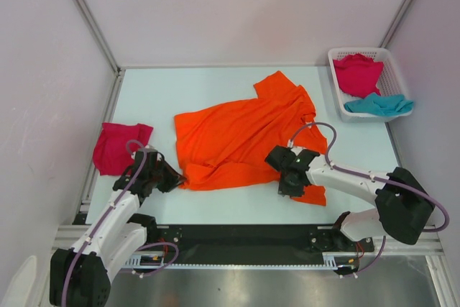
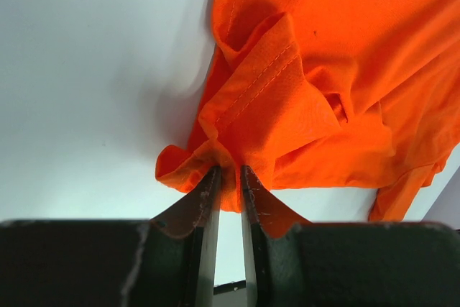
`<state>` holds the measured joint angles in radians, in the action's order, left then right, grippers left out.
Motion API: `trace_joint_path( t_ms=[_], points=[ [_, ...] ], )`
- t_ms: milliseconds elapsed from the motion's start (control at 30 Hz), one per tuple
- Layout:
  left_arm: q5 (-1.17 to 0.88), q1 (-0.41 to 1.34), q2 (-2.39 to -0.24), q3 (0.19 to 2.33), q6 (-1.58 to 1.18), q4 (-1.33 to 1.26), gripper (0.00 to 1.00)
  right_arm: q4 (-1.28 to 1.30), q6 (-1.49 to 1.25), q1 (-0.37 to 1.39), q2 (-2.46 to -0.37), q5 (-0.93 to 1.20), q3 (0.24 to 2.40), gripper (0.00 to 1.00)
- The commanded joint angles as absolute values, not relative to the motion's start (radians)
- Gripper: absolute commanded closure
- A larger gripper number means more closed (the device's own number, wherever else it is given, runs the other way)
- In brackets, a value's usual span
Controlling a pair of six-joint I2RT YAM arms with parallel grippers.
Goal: Fold and stack the t-shirts
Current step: Grap the side of the flattened tshirt closest away from the robot with both arms
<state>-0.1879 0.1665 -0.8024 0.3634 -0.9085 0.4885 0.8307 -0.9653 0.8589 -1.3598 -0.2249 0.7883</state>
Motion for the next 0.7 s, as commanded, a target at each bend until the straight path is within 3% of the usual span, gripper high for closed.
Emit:
trace_joint_path(
  t_ms=[0,100,267,333,667],
  points=[
    [-0.202,0.160,-0.795,0.396,-0.913,0.471,0.79,0.821,-0.977,0.873,-1.367,-0.236,0.792,0.75],
    [-0.202,0.158,-0.790,0.393,-0.911,0.471,0.79,0.841,-0.992,0.876,-1.371,-0.251,0.793,0.71],
    [-0.206,0.158,-0.790,0.387,-0.911,0.468,0.79,0.896,-1.009,0.885,-1.371,-0.285,0.798,0.51],
    [-0.210,0.156,-0.792,0.382,-0.913,0.460,0.79,0.911,-1.012,0.887,-1.368,-0.298,0.799,0.48],
    [-0.242,0.153,-0.804,0.364,-0.919,0.417,0.79,0.893,-1.022,0.888,-1.427,-0.301,0.788,0.50]
  ],
)
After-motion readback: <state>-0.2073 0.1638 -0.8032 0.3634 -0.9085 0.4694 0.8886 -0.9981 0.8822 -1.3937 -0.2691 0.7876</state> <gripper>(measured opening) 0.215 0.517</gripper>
